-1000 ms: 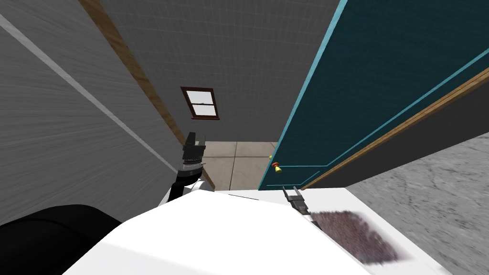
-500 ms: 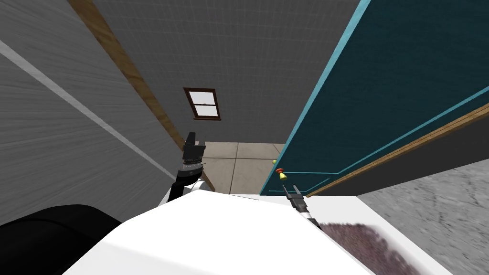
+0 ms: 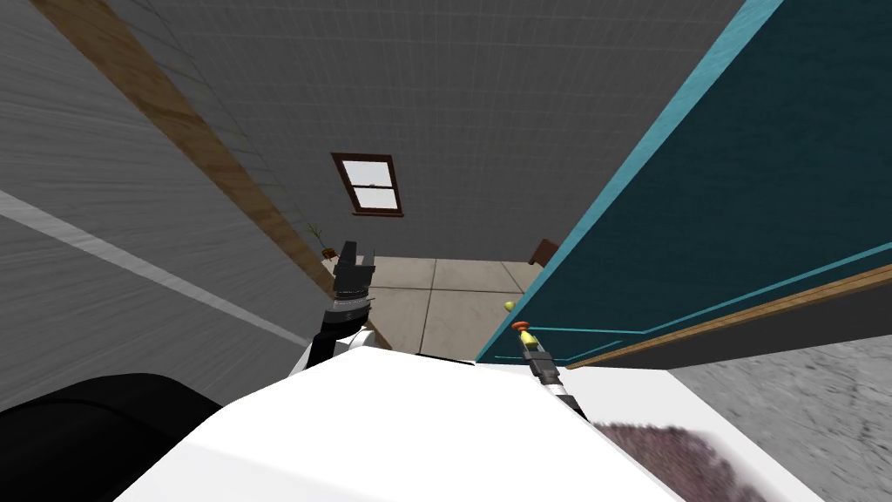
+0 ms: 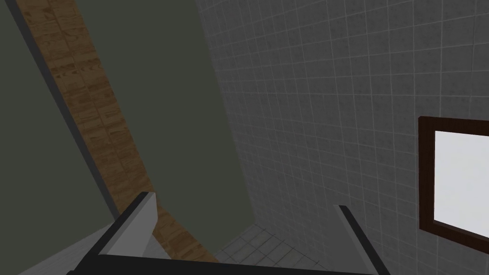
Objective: Pull the door open
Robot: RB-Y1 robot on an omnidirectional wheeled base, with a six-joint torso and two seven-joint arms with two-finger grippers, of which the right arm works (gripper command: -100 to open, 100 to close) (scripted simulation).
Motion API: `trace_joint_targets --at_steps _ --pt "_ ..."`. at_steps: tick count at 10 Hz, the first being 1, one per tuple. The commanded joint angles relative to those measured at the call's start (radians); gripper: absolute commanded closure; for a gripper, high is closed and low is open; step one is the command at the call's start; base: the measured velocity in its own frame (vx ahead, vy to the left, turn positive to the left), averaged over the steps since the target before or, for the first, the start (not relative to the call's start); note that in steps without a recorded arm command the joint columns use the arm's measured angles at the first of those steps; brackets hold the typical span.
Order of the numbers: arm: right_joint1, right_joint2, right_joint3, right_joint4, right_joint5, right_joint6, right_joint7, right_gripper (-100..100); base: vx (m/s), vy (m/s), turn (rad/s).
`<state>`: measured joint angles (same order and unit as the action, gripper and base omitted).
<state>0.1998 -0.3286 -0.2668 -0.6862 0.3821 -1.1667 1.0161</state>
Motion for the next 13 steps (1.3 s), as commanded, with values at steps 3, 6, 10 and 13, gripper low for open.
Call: trace_joint_targets --at_steps 3,6,10,13 --pt "0.002 0.000 0.000 0.000 0.000 -0.001 0.000 100 -0.020 -0.004 0.000" --pt "0.000 0.002 0.004 0.002 -0.013 0.007 -0.047 100 -0.021 -0.009 0.043" --pt "-0.006 0.003 0.009 0.002 -0.039 0.016 -0.129 100 -0.039 -0.018 0.063" --pt "-0.012 0.005 0.014 0.002 -0.065 0.026 -0.207 100 -0.045 -0.023 0.078"
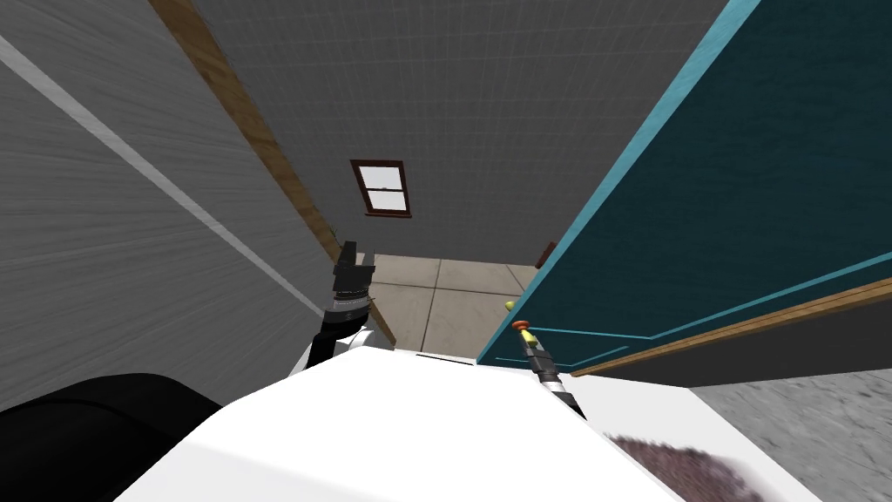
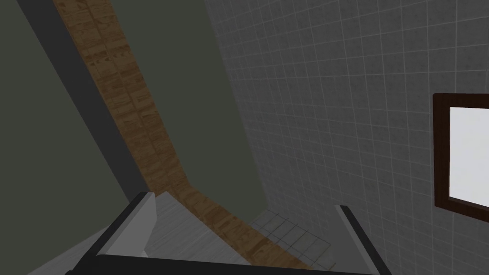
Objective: Pull the door open
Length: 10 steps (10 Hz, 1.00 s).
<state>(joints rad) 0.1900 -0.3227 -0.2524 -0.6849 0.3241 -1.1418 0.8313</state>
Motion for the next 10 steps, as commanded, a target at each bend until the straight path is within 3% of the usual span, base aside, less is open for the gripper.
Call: trace_joint_targets --at_steps 1,10 --pt "-0.004 0.000 0.002 0.001 -0.017 0.005 -0.050 100 -0.059 -0.023 0.111" --pt "-0.020 0.004 0.015 0.001 -0.088 0.030 -0.258 100 -0.049 -0.024 0.071"
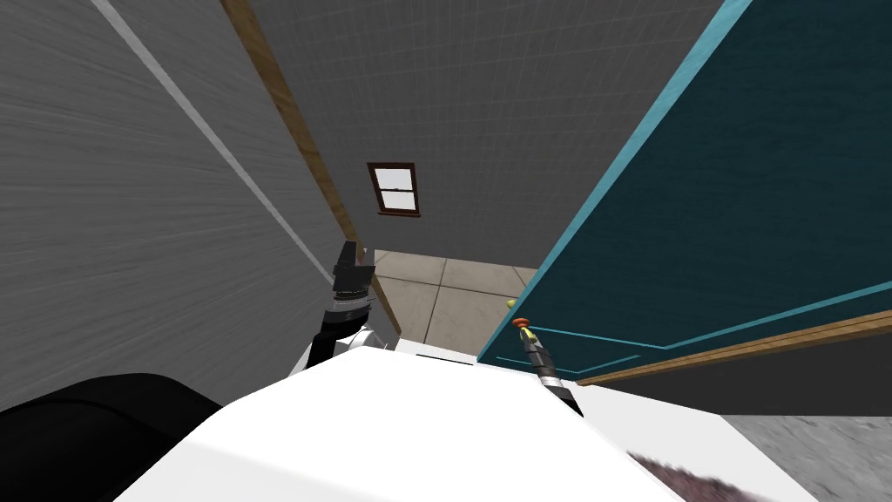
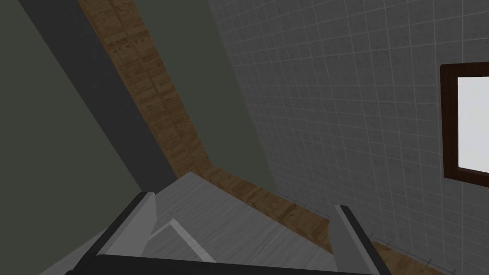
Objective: Pull the door open
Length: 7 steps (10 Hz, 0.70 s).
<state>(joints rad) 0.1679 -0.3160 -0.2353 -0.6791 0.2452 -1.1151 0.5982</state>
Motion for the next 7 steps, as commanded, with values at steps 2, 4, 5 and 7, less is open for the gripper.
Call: trace_joint_targets --at_steps 2,4,5,7 --pt "-0.001 -0.001 0.000 -0.005 -0.022 0.008 -0.062 100 -0.059 -0.028 0.086" --pt "-0.004 -0.001 0.003 -0.005 -0.036 0.014 -0.101 100 -0.041 -0.018 0.066" --pt "-0.007 0.000 0.006 -0.004 -0.051 0.019 -0.140 100 -0.053 -0.012 0.072" --pt "-0.011 0.001 0.009 -0.004 -0.066 0.024 -0.180 100 -0.070 -0.037 0.099"
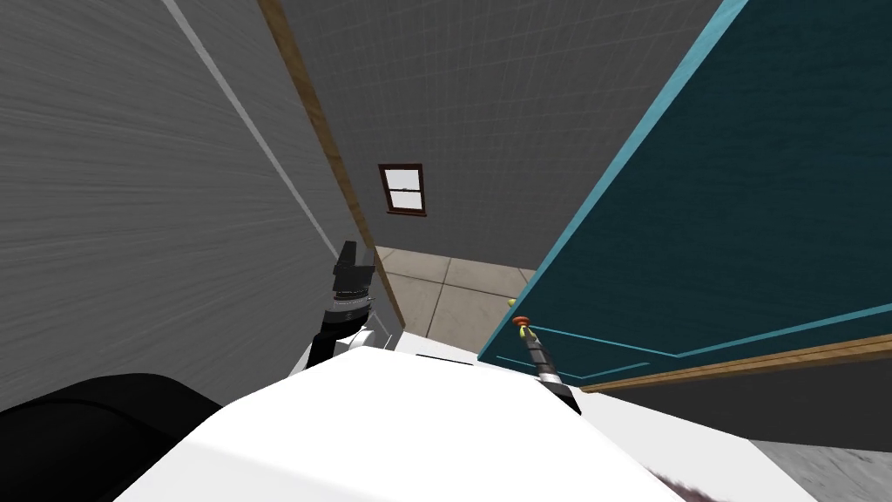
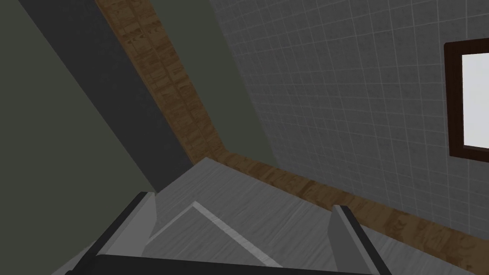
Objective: Pull the door open
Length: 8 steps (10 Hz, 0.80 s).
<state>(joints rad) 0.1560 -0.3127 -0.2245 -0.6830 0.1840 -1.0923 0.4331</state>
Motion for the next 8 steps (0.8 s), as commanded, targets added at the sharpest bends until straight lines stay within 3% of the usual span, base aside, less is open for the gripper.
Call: trace_joint_targets --at_steps 1,2,8 --pt "-0.002 -0.001 0.001 -0.001 -0.019 0.007 -0.050 100 -0.051 -0.024 0.084" --pt "-0.002 -0.001 0.001 -0.001 -0.019 0.007 -0.054 100 -0.039 -0.019 0.046" --pt "-0.016 0.003 0.013 0.000 -0.082 0.030 -0.216 100 -0.057 -0.028 0.089"
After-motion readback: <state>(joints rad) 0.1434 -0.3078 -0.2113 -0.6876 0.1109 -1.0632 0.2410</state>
